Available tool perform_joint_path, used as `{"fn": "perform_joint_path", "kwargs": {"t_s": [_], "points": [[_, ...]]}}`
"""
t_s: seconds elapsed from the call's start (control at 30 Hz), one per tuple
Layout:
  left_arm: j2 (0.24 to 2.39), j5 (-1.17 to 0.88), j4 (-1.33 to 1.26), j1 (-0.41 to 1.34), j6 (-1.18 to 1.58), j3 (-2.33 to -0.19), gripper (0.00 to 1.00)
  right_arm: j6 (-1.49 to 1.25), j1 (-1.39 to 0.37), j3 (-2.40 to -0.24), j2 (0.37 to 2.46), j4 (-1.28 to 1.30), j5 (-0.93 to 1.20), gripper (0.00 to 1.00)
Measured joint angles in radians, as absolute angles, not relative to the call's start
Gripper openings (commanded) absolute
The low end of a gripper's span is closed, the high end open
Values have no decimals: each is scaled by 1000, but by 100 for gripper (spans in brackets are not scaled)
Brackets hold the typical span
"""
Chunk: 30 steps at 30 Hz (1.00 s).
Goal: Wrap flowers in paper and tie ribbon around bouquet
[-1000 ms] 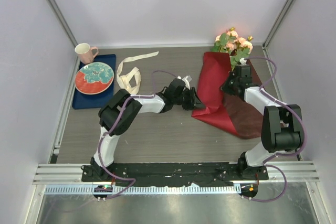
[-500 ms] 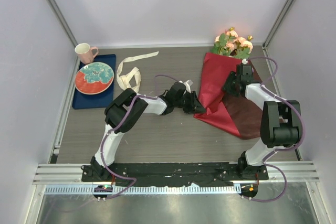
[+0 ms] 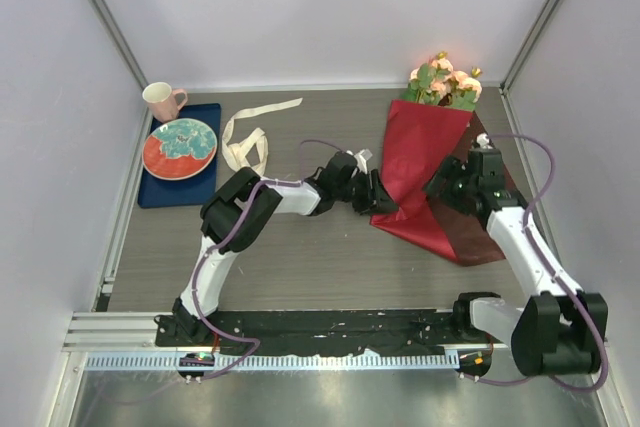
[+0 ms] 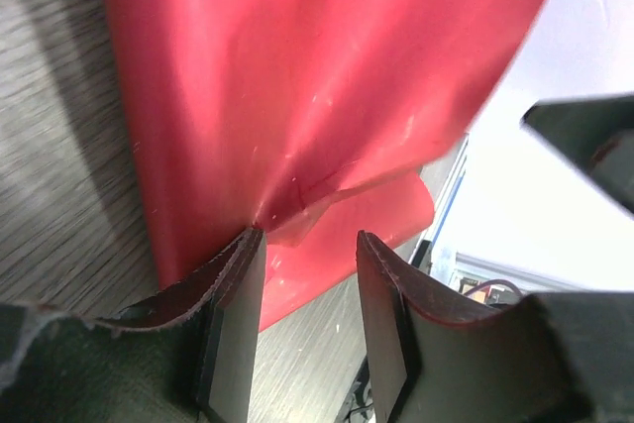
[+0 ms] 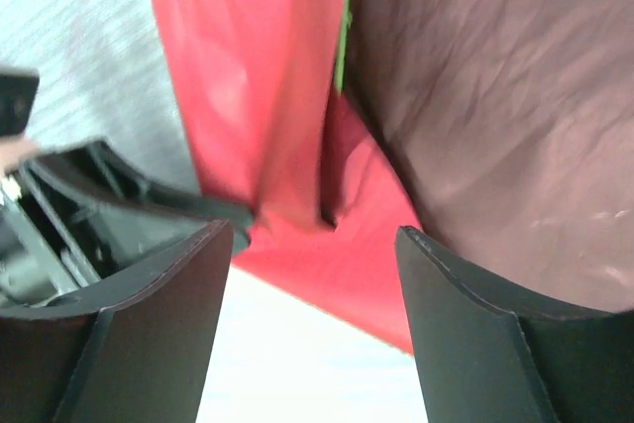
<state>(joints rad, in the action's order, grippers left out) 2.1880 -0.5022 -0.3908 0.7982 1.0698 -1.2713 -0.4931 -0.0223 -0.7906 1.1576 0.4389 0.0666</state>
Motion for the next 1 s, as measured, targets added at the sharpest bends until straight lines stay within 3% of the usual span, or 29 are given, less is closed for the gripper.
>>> {"fn": "perform_joint_path", "kwargs": {"t_s": [0.07,0.1,0.2,0.23,0.53,0.9,1.0], "points": [[2196,-514,-374,798,1070,-1301,37,-508,-23,-726,1085,440,120,63],[2200,-518,-369,798,1071,-1314,36,-513,-23,-699,1065,442,144,47],[2207,-526,-352,798,1073,-1340,34,-544,-25,-609,1042,442,223,24],[2210,-527,-343,798,1074,-1351,34,-554,-27,-584,1042,444,231,21],[2303,-564,-284,798,1081,-1451,33,-598,-27,-523,1059,423,215,17],[2316,-601,-271,799,1085,-1475,43,-627,-27,-464,1181,287,129,15],[2316,-607,-251,799,1080,-1488,33,-628,-27,-465,1185,272,104,17]]}}
